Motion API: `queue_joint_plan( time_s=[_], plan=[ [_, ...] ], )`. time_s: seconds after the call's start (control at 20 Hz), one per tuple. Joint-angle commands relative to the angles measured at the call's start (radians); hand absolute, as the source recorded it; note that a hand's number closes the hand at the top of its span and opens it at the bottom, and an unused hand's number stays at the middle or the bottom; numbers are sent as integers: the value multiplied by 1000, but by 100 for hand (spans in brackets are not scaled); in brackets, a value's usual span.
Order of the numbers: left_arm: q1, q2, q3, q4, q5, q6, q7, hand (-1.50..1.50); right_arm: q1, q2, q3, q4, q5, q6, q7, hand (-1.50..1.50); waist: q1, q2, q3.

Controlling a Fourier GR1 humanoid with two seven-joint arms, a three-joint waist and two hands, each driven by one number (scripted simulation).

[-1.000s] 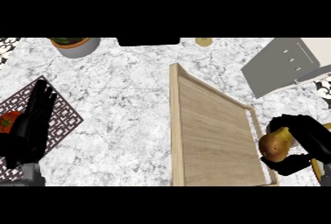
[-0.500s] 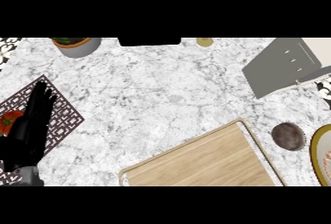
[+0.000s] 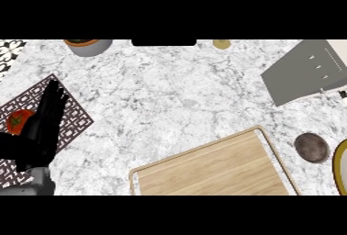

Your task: Pick the pear from the tray and place it in the tiered shelf

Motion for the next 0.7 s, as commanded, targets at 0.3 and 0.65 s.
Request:
queue_joint_plan(
  time_s=[0.3, 0.65],
  plan=[
    [-11, -11, -14, -45, -28, -12, 42, 0, -271, -61, -2, 294, 39, -38, 20, 150, 28, 4, 1],
    [-11, -44, -16, 2, -64, 6, -4, 0, -474, -41, 98, 559, 132, -118, -84, 150, 27, 5, 1]
  ],
)
